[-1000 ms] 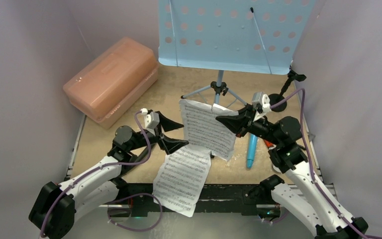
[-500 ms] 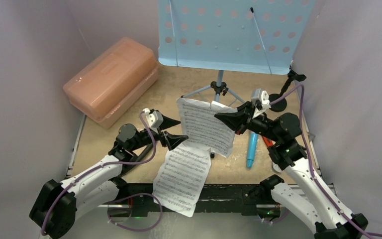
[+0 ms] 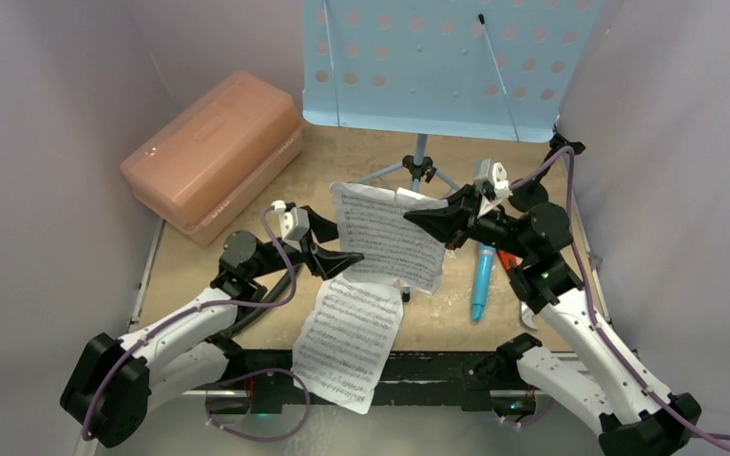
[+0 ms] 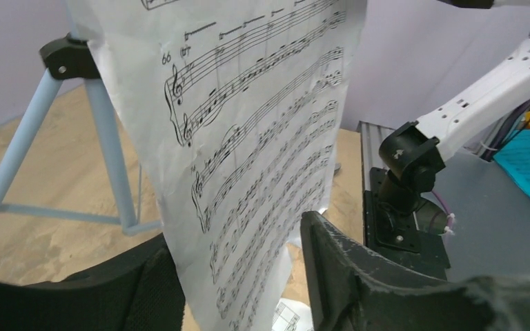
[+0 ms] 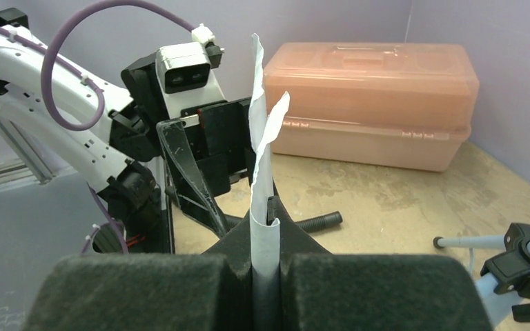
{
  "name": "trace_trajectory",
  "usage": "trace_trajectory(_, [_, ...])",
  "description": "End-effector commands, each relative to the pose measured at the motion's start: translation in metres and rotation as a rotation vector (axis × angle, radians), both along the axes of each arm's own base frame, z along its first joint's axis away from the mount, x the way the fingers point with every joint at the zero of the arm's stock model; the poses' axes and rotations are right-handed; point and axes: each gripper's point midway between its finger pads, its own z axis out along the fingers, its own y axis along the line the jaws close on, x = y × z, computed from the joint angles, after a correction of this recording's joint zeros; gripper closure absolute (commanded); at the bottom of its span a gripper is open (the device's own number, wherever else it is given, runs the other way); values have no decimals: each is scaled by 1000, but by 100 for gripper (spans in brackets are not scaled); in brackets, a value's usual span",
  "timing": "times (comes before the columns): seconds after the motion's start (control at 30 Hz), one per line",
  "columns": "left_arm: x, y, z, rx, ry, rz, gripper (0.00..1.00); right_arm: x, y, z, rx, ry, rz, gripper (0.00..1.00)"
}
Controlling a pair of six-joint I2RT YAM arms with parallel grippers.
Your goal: Set up the instrument practice props
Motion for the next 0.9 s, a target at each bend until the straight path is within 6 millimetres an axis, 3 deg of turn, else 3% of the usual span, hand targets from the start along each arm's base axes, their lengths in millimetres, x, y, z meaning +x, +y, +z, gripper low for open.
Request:
trace_trajectory(0.0, [-14,-9,37,-80,-63,-123,49,-11,1,39,40,-124,44,100])
trace_trajectory(0.47, [-19,-13,38,-110,-30,-175,79,-11,6,40,35,-109,81,100])
trace_trajectory(0.7, [-17,-11,30,-82,-27,-137,77,-16,8,41,35,-89,121,100])
trace_trajectory(0.87, [-18,-11,27,-90,-14,-135,86,-19,7,43,40,-93,126,100])
